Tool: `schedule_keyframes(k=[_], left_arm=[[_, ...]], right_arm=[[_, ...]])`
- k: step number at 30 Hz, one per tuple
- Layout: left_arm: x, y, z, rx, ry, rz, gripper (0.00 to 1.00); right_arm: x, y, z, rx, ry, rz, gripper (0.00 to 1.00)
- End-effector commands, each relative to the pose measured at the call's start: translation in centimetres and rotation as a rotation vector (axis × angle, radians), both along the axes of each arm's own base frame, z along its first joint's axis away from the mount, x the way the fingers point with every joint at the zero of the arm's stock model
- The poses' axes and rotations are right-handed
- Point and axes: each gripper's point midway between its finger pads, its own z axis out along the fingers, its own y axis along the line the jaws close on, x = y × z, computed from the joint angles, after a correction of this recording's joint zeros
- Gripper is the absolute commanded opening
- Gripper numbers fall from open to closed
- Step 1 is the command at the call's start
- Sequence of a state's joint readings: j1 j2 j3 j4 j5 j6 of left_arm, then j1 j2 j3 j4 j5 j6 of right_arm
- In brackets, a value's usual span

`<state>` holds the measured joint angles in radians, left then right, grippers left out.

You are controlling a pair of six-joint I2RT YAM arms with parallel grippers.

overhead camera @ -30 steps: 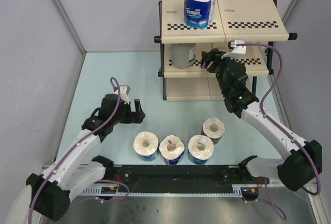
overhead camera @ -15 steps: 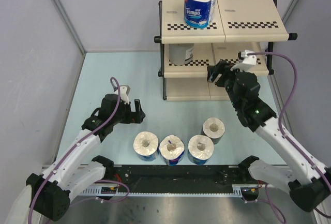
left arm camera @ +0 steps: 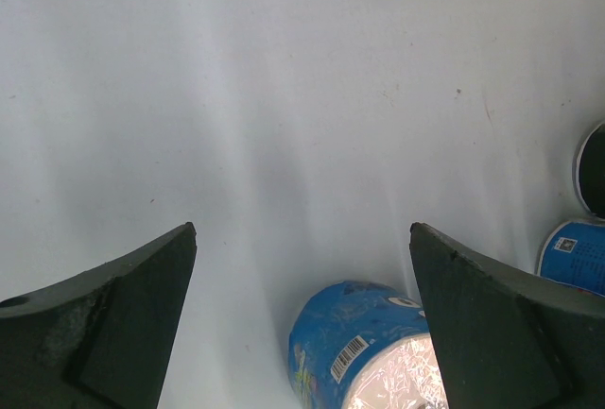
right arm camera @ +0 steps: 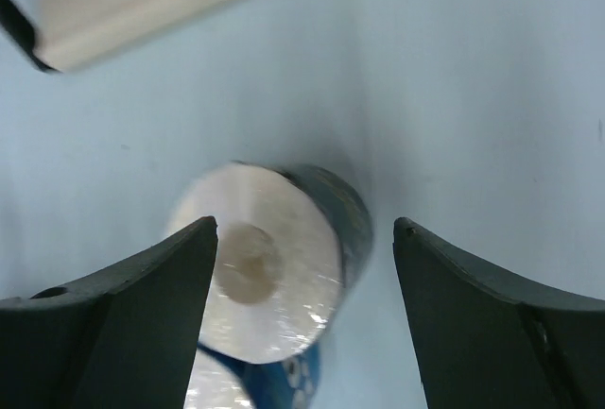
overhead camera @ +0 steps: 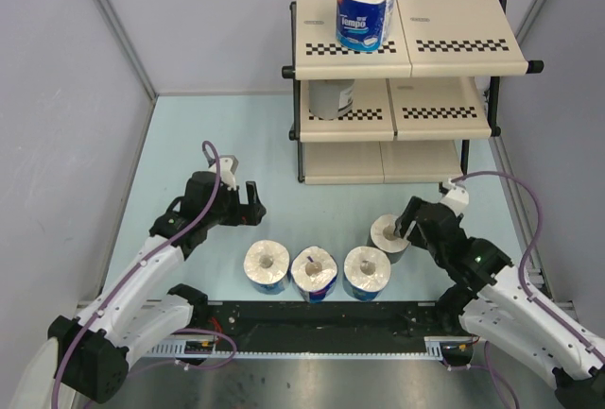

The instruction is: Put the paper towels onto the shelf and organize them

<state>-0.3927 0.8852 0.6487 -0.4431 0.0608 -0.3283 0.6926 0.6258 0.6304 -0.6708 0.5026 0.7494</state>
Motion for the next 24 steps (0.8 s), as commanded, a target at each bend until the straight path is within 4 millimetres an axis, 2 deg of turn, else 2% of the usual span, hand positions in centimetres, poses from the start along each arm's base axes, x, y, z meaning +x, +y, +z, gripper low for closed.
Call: schedule_keyframes(k=[1,11,16,20,21,24], left_arm=[[0.5,-0.9,1.3,-0.022,-0.035,-0.040,1.00],[0.5,-0.8,1.3,-0.018,-0.035,-0.035,1.00],[0.5,-0.8,1.2,-0.016,-0.031,-0.037,1.00],[0.6,-0.9,1.2,-0.019,-0.033,-0.037,1.00],[0.5,-0.8,1.2,-0.018,-0.032,-0.036,1.00],[0.5,-0.8,1.1,-0.016,-0.028,-0.036,1.00]], right_arm=[[-1.5,-0.7,-2.8,0.045,0.080,-0.067,0.80],[-1.3,0.5,-5.2,0.039,0.142,-0.043,0.81],[-1.5,0.9,-6.4,0.032,0.180,-0.033,0.77],[-1.4,0.9,-6.6,0.029,0.183,-0.040,0.65],[-1.3,0.9,-6.3,0.034,0.172,-0.040,0.58],[-0.8,1.3,-4.6,0.077,0.103,-0.018,0.47]])
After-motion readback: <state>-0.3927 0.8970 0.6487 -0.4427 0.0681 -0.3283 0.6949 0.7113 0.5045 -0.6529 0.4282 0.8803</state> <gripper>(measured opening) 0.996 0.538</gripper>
